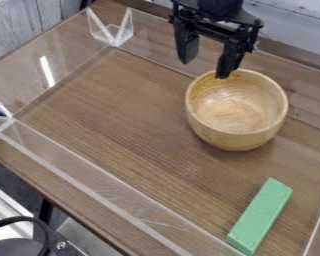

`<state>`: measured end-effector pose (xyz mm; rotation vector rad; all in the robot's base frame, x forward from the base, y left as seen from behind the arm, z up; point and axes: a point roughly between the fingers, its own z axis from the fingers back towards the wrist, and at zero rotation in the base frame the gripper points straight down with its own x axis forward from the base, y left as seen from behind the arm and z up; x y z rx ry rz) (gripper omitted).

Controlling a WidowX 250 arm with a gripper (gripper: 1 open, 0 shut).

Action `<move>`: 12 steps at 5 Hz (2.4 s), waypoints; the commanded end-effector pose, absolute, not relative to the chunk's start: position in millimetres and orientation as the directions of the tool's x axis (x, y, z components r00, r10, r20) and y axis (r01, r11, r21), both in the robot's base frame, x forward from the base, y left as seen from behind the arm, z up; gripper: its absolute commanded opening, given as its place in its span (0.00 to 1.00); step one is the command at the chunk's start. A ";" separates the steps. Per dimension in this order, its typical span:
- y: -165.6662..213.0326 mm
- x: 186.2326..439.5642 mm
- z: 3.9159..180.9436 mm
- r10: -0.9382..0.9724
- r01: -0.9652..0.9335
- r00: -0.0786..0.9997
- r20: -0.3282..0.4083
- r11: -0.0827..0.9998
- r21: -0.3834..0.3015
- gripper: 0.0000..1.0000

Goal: Put the green block in the brown bowl

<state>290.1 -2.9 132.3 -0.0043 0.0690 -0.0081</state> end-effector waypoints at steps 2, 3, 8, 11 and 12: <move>-24.6 229.1 119.3 -0.073 0.073 0.992 -0.098 0.997 -0.008 1.00; -43.6 209.2 116.5 -0.122 0.121 0.988 -0.092 0.992 -0.014 1.00; -132.7 194.5 60.7 -0.238 0.233 0.966 -0.102 0.971 -0.053 1.00; -129.6 199.5 46.7 -0.228 0.221 0.967 -0.115 0.973 -0.067 1.00; -128.3 200.5 44.1 -0.225 0.218 0.967 -0.117 0.973 -0.071 1.00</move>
